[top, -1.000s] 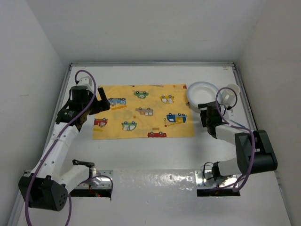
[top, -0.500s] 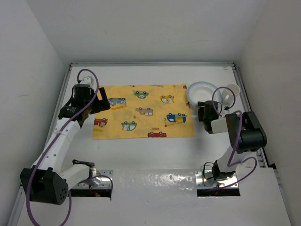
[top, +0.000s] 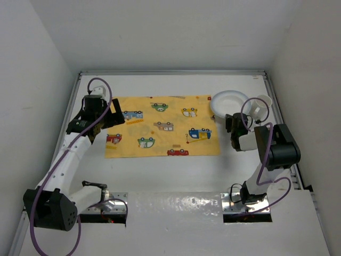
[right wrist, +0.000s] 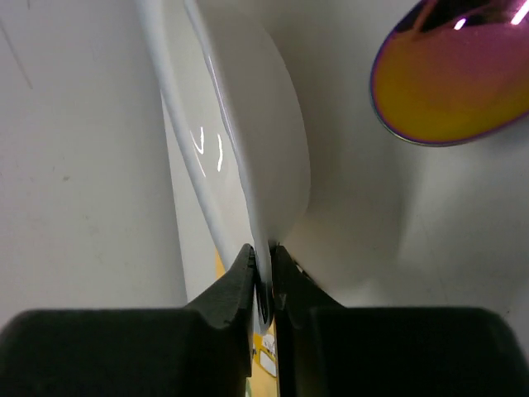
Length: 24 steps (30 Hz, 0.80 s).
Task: Set the dinner table for one person
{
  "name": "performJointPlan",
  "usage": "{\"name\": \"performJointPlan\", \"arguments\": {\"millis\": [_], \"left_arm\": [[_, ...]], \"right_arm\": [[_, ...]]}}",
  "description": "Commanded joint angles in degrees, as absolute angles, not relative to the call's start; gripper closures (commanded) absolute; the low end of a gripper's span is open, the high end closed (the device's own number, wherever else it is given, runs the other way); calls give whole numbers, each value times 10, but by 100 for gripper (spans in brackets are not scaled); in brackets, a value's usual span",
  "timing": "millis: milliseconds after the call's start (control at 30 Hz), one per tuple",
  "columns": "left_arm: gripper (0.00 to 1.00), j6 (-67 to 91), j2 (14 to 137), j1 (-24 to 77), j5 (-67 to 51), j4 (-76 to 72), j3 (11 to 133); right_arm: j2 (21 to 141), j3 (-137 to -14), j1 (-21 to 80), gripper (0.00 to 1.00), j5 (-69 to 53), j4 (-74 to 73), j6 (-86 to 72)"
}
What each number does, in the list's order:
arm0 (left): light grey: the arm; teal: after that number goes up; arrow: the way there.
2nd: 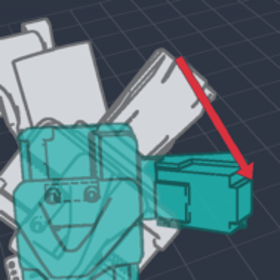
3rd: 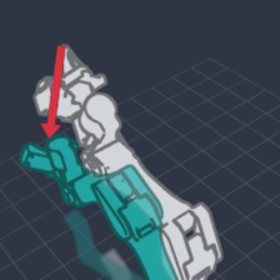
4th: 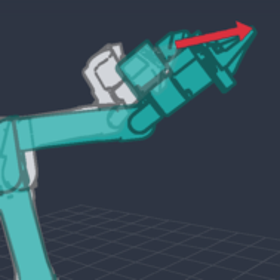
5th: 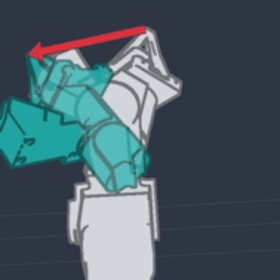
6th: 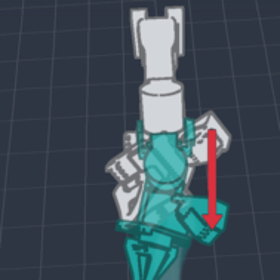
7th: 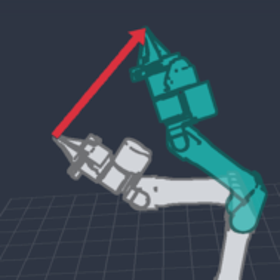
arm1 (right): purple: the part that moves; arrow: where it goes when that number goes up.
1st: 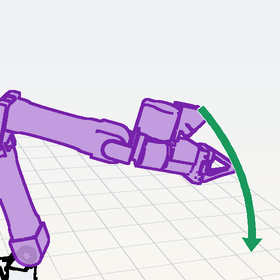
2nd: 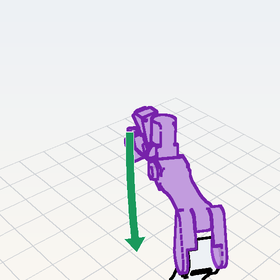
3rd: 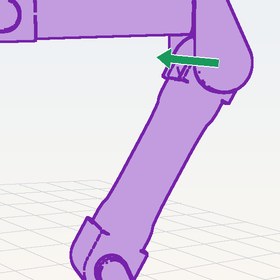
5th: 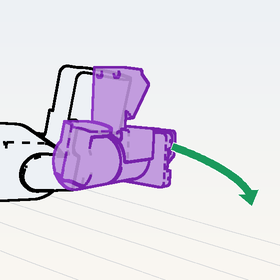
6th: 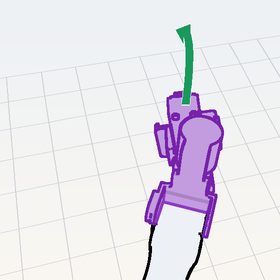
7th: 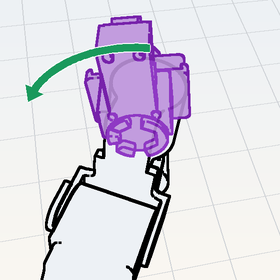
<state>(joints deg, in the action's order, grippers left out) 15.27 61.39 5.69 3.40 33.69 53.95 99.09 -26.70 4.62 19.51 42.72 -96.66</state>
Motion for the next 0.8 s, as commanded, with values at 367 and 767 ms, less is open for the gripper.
{"name": "performJointPlan", "arguments": {"millis": [367, 767], "left_arm": [[10, 143, 620, 61, 17, 312, 559], [10, 143, 612, 61, 14, 308, 552]], "right_arm": [[968, -269, 46, 100, 117, 636, -885], [933, -399, 47, 100, -145, 606, -809]]}}
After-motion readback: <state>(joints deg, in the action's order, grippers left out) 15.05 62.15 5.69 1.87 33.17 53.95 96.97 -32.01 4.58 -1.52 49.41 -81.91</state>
